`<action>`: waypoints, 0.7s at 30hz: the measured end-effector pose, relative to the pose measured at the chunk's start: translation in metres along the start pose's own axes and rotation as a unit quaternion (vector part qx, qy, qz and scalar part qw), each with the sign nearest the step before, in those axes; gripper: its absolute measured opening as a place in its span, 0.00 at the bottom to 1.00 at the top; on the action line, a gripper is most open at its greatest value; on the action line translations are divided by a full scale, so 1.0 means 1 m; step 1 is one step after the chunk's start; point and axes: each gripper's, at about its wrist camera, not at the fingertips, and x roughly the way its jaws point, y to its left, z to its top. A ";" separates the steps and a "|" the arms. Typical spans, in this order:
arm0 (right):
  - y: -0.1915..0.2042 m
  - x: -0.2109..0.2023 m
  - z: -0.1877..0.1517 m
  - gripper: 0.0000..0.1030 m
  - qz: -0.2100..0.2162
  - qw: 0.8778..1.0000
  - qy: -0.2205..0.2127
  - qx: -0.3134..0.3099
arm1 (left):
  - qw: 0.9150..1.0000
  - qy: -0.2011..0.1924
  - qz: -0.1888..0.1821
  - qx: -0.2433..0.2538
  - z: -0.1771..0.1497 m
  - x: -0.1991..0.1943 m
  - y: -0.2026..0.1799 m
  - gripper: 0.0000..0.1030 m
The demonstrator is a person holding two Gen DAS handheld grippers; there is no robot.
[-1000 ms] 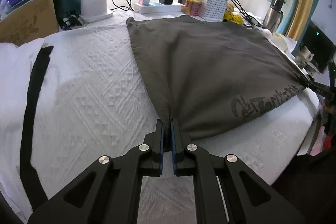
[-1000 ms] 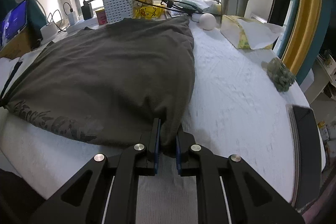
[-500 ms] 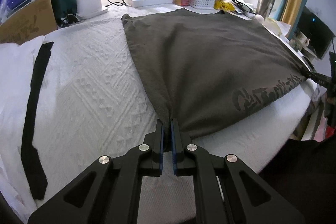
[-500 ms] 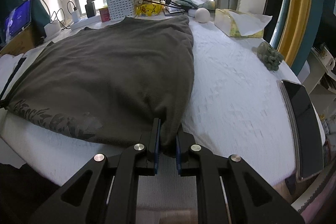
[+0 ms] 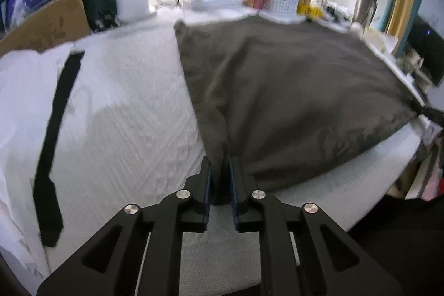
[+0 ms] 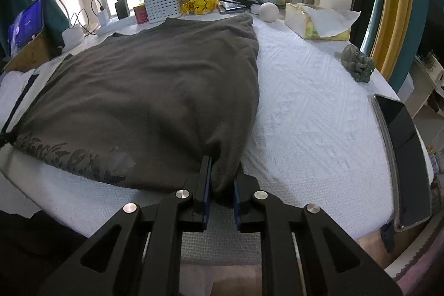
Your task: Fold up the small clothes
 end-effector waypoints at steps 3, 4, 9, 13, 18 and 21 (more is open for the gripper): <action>-0.001 -0.008 0.004 0.19 -0.001 1.000 -0.009 -0.004 | 0.999 -0.034 0.007 -0.014 0.008 -0.016 0.005 0.59; -0.002 -0.011 0.007 0.26 -0.003 1.000 -0.016 -0.002 | 0.999 -0.038 0.009 -0.017 0.010 -0.017 0.007 0.59; -0.005 -0.015 0.022 0.66 0.002 0.999 -0.036 0.006 | 0.999 -0.024 0.014 -0.026 0.020 -0.005 0.014 0.59; -0.005 -0.005 0.036 0.66 0.006 0.999 -0.036 0.008 | 0.999 -0.024 0.006 -0.036 0.030 0.006 0.016 0.59; -0.004 0.008 0.062 0.66 0.010 0.999 -0.042 0.005 | 0.999 -0.028 0.003 -0.040 0.052 0.020 0.014 0.59; -0.004 0.015 0.076 0.66 0.012 0.999 -0.041 0.004 | 0.999 -0.023 0.005 -0.040 0.066 0.032 0.014 0.59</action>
